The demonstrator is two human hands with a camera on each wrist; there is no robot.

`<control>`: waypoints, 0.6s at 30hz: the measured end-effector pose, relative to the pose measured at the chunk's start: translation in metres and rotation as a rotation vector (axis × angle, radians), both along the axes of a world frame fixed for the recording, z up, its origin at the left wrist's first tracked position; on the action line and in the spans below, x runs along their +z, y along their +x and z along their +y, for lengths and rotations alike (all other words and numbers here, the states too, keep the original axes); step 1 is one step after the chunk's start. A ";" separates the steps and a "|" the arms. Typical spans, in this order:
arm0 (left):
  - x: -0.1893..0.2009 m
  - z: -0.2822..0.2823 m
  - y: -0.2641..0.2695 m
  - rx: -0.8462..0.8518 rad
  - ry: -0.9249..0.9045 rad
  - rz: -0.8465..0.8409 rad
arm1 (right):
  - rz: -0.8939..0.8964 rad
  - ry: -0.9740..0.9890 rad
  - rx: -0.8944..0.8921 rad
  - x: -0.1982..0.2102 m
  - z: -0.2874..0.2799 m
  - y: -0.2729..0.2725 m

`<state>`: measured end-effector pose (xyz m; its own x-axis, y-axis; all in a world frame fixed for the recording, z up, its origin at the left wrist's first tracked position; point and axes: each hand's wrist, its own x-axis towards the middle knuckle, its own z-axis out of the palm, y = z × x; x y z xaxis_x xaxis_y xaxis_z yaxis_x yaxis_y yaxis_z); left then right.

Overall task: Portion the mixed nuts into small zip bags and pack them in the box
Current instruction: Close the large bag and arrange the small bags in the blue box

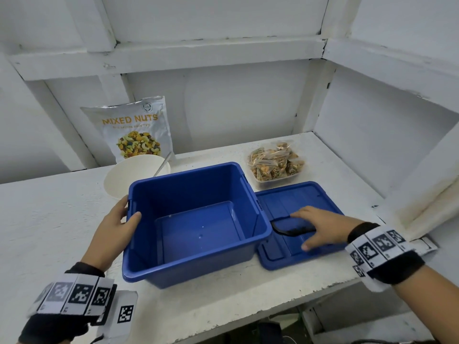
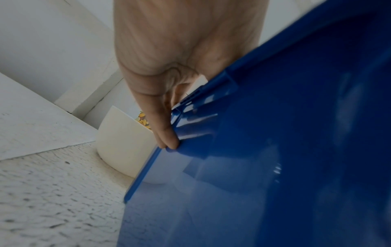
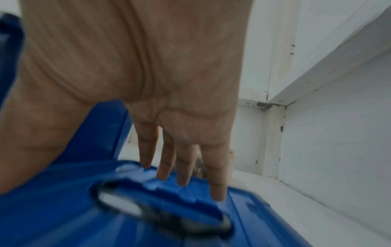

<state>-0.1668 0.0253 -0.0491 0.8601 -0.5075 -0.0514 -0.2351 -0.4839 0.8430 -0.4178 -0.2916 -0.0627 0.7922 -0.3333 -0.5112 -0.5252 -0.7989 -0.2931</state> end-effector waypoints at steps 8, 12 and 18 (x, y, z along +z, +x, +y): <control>0.001 0.000 0.000 0.024 0.007 0.034 | -0.678 -0.237 -0.322 0.039 -0.042 0.082; 0.002 0.000 0.000 0.035 0.015 0.048 | -0.608 -0.246 -0.420 0.030 -0.065 0.110; 0.003 -0.001 -0.002 0.041 0.046 0.038 | -0.773 -0.339 -0.577 0.026 -0.082 0.122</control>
<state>-0.1687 0.0240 -0.0460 0.8773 -0.4680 -0.1067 -0.1825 -0.5308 0.8276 -0.2957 -0.3732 -0.0364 0.5385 -0.8003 0.2637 -0.6193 -0.5881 -0.5202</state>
